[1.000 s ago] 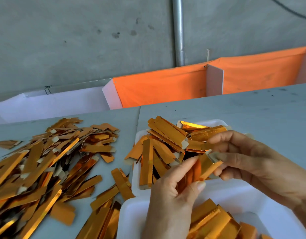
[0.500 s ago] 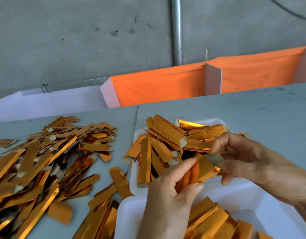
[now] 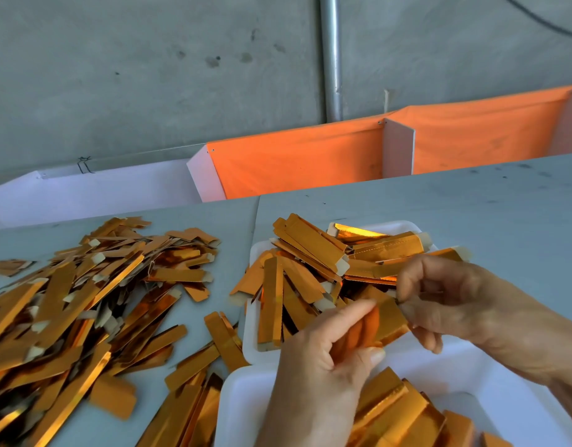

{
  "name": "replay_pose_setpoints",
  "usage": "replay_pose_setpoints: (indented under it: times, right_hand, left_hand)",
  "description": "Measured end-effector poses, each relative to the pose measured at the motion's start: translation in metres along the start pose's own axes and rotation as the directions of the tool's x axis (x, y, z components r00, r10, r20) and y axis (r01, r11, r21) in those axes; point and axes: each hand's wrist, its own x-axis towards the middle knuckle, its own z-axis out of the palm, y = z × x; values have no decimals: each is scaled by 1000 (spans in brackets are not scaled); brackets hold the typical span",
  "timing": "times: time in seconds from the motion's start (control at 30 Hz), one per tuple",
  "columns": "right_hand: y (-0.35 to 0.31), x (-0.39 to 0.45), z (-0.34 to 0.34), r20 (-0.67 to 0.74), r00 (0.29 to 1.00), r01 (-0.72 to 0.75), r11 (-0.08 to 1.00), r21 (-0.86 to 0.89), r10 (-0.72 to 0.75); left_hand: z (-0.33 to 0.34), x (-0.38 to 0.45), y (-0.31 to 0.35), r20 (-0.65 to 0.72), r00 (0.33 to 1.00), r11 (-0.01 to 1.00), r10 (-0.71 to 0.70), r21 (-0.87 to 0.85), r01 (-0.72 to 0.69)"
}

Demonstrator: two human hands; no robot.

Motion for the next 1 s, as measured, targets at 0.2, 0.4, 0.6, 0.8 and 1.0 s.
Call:
replay_pose_setpoints:
  times: [0.2, 0.4, 0.6, 0.8, 1.0]
  right_hand:
    - [5, 5, 7, -95, 995, -39, 986, -162, 24]
    - [10, 4, 0, 54, 993, -120, 915, 384, 108]
    - [12, 6, 3, 118, 985, -166, 871, 461, 126]
    - [11, 5, 4, 101, 985, -168, 883, 438, 137]
    - [8, 4, 2, 95, 984, -173, 922, 346, 149]
  left_hand:
    - [4, 1, -1, -39, 998, 984, 44, 172, -37]
    - [1, 2, -3, -45, 997, 995, 66, 82, -62]
    - [0, 2, -3, -51, 996, 993, 79, 89, -74]
    - [-1, 1, -4, -38, 995, 990, 97, 103, -92]
    - [-1, 0, 1, -48, 994, 986, 94, 142, -86]
